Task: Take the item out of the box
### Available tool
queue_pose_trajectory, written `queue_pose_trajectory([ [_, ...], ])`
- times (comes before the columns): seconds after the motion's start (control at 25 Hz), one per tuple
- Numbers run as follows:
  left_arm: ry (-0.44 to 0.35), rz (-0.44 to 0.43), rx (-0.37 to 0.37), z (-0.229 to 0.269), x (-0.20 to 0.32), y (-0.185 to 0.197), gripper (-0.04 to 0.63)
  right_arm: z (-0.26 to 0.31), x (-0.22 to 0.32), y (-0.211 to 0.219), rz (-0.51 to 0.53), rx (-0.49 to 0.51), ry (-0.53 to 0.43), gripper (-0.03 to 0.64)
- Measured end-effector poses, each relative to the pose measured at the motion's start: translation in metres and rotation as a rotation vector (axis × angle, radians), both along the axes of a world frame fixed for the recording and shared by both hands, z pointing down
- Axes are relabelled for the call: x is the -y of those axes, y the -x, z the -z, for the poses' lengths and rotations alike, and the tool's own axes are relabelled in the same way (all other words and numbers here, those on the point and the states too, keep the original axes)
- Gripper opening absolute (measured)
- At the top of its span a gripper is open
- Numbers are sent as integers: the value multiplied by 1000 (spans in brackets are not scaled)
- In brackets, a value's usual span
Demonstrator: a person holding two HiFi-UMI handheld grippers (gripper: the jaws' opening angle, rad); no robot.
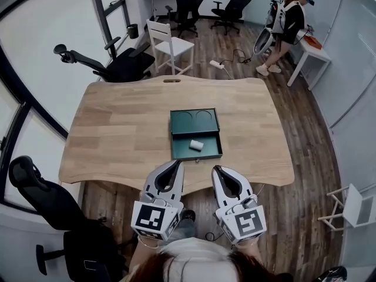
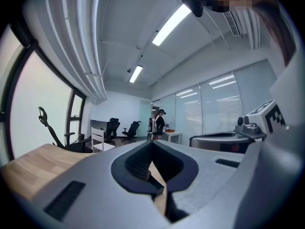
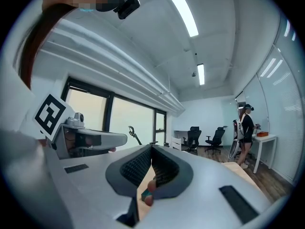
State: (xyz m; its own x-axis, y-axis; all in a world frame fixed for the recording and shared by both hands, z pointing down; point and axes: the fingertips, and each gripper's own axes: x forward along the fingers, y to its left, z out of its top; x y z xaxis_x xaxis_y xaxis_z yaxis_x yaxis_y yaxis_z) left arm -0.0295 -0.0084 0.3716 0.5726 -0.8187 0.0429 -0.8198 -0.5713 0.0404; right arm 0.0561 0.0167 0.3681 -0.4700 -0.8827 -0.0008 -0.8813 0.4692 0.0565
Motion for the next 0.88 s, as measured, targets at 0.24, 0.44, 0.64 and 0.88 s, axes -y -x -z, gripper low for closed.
queue_pose_trajectory([
  [0.24, -5, -4, -13, 6, 33, 12, 5, 3, 34, 9, -6, 0, 11, 23],
  [0.44, 12, -15, -17, 5, 55, 19, 5, 3, 57, 16, -28, -12, 23, 23],
  [0.64, -3, -33, -26, 4, 73, 24, 5, -5, 74, 18, -63, -15, 45, 23],
  [0.88, 17, -45, -32, -4, 87, 23, 5, -17, 87, 14, -78, -34, 73, 23],
])
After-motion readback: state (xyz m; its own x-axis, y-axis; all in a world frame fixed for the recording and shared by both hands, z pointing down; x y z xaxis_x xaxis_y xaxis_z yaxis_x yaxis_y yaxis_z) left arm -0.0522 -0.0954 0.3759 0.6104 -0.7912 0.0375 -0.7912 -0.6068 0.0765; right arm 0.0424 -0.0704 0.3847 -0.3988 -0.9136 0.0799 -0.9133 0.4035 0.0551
